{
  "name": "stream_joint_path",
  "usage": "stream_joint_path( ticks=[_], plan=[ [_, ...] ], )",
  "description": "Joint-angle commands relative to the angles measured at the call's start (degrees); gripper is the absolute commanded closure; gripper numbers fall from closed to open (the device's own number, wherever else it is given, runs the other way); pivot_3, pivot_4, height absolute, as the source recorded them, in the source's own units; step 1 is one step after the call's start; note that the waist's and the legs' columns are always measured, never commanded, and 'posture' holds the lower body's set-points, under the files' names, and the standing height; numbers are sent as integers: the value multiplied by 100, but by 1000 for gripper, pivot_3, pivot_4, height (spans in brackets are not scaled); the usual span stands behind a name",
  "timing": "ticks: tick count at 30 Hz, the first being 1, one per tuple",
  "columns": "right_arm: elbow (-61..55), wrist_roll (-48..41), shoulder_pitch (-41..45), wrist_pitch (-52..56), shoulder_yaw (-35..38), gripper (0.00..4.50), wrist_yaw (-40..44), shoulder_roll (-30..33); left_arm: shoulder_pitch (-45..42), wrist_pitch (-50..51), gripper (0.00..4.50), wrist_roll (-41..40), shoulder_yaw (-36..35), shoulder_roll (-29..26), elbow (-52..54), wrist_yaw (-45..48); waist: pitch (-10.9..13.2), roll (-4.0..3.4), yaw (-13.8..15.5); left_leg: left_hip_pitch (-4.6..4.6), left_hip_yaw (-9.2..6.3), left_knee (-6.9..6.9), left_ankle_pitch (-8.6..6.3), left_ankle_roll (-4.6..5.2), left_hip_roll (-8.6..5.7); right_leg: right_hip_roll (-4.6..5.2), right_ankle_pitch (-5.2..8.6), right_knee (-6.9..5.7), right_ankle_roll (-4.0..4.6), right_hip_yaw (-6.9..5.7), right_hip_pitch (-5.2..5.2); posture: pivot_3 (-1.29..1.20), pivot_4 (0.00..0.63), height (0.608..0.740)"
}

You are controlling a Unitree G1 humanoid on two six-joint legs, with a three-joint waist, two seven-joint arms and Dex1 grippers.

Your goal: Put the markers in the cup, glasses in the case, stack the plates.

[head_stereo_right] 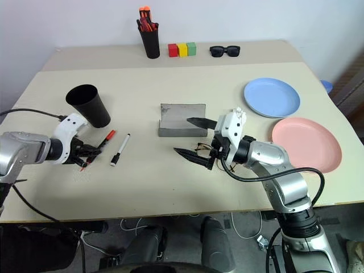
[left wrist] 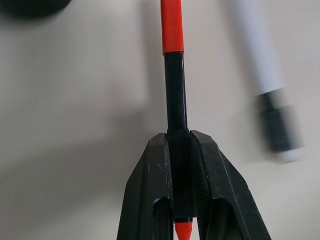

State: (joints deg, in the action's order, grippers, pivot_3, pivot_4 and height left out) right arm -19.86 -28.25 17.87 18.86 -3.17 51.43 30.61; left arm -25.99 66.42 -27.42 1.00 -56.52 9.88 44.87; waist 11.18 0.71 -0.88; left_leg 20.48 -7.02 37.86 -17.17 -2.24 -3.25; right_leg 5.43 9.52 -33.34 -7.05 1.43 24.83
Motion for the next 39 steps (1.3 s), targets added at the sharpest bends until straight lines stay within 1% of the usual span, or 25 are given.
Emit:
stream_joint_path(
  ticks=[1, 3, 5, 7, 10, 12, 16, 20, 24, 28, 32, 39],
  plan=[
    [31, 28, 126, -160, 108, 0, 53, 31, 100, -695, 4482, -49, -228, -19, 398, 290, 0, -1, -3, 1, 0, 0, 0, 0, 0, 0, 0, 1, 0, 0, 0, 0, 150, 740],
    [76, 31, 146, -176, 125, 0, 61, 29, 139, -1324, 4482, 75, -297, 160, 448, 277, 0, 0, -2, 0, 3, 0, 0, 0, -1, 1, 0, 2, 0, 1, 0, 0, 150, 740],
    [135, -1, 148, -157, 183, 0, 46, 21, -91, -2214, 4482, 114, -532, 671, 297, 106, 0, 0, 29, 0, 2, 0, 0, 0, -1, 1, -1, 2, 1, 1, -1, 0, 150, 740],
    [188, -67, 146, -125, 251, 0, 65, 32, -425, -2675, 4482, 113, -733, 1071, 63, -63, 0, 5, 50, 3, -1, 5, 1, -2, -1, 2, -2, 2, 1, 0, -3, 0, 150, 740],
    [235, -186, 148, -45, 332, 0, 155, 85, -901, -3399, 4482, 138, -1000, 1459, -309, -207, 0, 7, 27, 4, 0, 10, 2, -4, -4, 3, -4, 4, 1, 0, -5, 0, 150, 740],
    [248, -178, 180, -57, 349, 0, 161, 83, -1190, -4061, 4482, 288, -1229, 1721, -609, -513, 0, 5, 2, 1, 1, 6, 2, -3, -3, 2, -4, 4, 1, 0, -4, 0, 150, 740],
    [248, -171, 233, -60, 334, 0, 127, 49, -1581, -5234, 4482, 550, -1579, 1965, -1337, -827, 0, 4, -8, -2, 4, 2, 2, -3, -2, 1, -4, 5, 1, 2, -3, 0, 150, 740],
    [260, -150, 266, -74, 313, 0, 109, 35, -1715, -6181, 4482, 756, -1854, 1964, -2153, -1034, 0, 4, 11, -1, 5, 3, 2, -4, -3, 2, -5, 5, 1, 2, -3, 0, 150, 740],
    [258, -105, 277, -104, 299, 0, 120, 55, -1655, -6674, 4482, 572, -2197, 2073, -2780, -1138, -1, 5, 15, 0, 5, 5, 2, -4, -4, 2, -5, 5, 0, 2, -3, 0, 150, 740],
    [288, -68, 319, -138, 288, 0, 116, 47, -1517, -6975, 4482, 385, -2401, 2387, -3156, -1191, -1, 6, 34, 1, 4, 7, 2, -3, -5, 3, -5, 5, -1, 2, -5, 0, 150, 740],
    [322, -44, 357, -162, 281, 0, 112, 40, -1327, -7226, 4482, 499, -2368, 2480, -3457, -1132, -2, 7, 19, 0, 5, 9, 2, -3, -5, 3, -6, 4, -1, 2, -6, 0, 150, 740],
    [376, 24, 384, -228, 271, 0, 127, 36, -1111, -7597, 4482, 543, -2401, 2461, -3857, -1117, -2, 7, 14, 0, 4, 8, 2, -3, -4, 2, -6, 4, -1, 2, -5, 0, 150, 740]
  ],
)
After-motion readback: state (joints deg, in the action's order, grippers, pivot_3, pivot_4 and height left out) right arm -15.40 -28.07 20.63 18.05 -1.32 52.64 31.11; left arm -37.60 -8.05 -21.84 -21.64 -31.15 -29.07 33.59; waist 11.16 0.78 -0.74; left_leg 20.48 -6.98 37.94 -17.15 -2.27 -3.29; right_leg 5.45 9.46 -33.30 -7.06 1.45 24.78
